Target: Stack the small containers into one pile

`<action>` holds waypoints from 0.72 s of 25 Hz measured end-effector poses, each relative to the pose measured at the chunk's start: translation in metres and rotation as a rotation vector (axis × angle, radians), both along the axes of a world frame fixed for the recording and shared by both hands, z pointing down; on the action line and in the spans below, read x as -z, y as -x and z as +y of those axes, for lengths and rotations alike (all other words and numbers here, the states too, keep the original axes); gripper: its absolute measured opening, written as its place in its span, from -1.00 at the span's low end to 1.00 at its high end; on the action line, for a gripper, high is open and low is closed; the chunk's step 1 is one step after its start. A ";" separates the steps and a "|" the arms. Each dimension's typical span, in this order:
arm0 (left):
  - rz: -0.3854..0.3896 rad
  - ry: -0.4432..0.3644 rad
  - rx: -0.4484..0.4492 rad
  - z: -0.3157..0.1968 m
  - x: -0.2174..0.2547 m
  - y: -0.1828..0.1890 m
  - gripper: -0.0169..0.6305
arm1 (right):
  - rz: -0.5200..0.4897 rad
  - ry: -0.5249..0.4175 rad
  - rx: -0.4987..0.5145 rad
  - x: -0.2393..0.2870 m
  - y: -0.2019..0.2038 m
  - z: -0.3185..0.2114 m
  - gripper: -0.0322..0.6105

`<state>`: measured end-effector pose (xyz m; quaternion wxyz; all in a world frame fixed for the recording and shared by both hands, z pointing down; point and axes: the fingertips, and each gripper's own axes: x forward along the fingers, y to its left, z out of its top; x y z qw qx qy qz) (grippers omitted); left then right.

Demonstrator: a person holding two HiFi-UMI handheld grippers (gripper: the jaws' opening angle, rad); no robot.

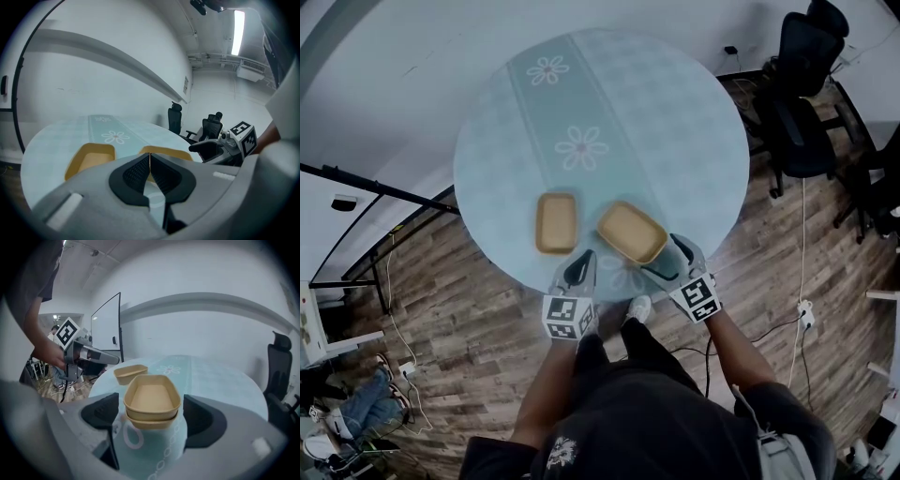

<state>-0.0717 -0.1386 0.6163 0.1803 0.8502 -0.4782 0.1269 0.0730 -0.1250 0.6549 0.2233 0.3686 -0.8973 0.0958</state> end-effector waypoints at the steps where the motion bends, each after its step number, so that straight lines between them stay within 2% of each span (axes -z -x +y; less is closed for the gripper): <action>1: 0.000 -0.001 0.002 0.001 0.000 0.002 -0.93 | -0.005 -0.012 -0.012 0.006 0.001 -0.001 0.45; 4: -0.001 -0.005 0.006 0.003 0.003 0.008 -0.93 | -0.009 -0.050 -0.042 0.024 0.003 -0.002 0.37; 6: 0.000 -0.011 0.006 0.004 0.007 0.009 -0.93 | -0.003 -0.071 -0.057 0.034 0.003 -0.002 0.23; 8: 0.001 -0.016 0.006 0.006 0.010 0.011 -0.93 | 0.003 -0.089 -0.070 0.042 0.004 -0.002 -0.01; 13: 0.008 -0.032 0.011 0.011 0.019 0.015 -0.93 | 0.016 -0.143 -0.112 0.060 0.009 -0.002 -0.82; 14: 0.010 -0.034 0.014 0.011 0.020 0.017 -0.93 | 0.019 -0.151 -0.118 0.062 0.011 -0.003 -0.89; 18: 0.010 -0.031 0.041 0.015 0.020 0.029 -0.93 | 0.024 -0.148 -0.128 0.068 0.022 -0.003 -0.90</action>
